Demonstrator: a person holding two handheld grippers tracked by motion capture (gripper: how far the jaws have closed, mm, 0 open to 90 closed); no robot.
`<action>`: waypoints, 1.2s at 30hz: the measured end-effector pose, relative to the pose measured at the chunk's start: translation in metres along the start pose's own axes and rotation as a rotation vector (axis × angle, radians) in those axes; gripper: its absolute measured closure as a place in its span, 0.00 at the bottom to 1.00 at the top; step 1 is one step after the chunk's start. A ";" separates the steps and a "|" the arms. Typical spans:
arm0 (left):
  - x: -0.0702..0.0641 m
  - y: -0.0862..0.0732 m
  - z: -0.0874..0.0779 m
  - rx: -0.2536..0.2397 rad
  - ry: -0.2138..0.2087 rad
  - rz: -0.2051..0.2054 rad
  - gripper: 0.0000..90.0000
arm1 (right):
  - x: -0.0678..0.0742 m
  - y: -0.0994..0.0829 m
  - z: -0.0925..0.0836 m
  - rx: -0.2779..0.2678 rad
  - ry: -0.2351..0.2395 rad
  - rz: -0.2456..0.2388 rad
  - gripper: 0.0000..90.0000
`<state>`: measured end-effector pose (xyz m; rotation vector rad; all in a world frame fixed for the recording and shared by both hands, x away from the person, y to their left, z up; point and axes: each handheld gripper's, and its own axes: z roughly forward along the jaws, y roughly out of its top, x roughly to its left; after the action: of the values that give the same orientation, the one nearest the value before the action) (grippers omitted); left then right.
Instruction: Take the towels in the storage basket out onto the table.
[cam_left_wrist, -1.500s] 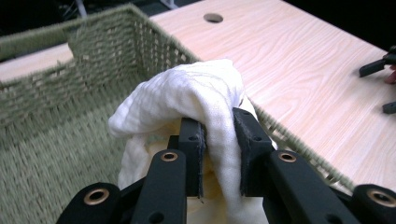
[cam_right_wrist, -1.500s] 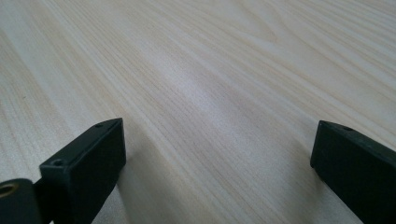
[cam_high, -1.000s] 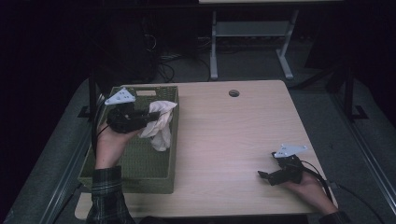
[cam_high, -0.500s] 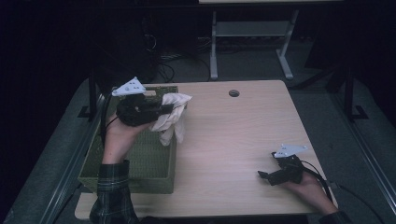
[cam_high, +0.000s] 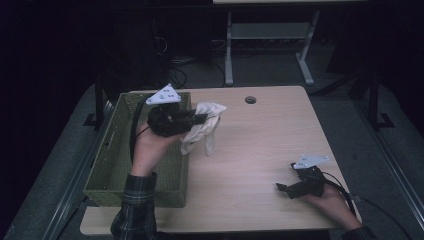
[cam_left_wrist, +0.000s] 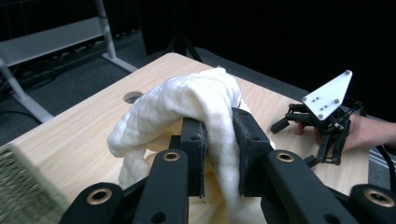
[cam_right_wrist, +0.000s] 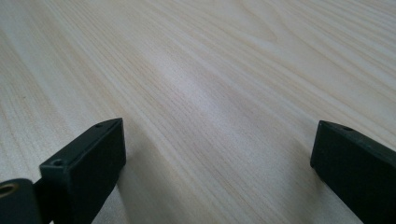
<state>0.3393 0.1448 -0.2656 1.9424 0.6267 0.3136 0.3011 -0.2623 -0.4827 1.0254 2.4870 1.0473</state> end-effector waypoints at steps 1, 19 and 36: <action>-0.005 -0.001 0.008 0.004 -0.007 0.000 0.84 | 0.000 0.000 0.000 -0.001 0.001 0.003 0.03; -0.037 -0.009 0.068 0.014 -0.085 0.009 0.84 | 0.000 0.000 0.000 -0.001 0.001 0.005 0.03; -0.060 -0.039 0.128 0.070 -0.108 0.020 0.84 | 0.000 0.000 0.000 -0.001 0.002 0.005 0.03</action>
<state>0.3396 0.0282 -0.3535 2.0189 0.5541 0.2005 0.3009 -0.2620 -0.4827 1.0314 2.4862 1.0521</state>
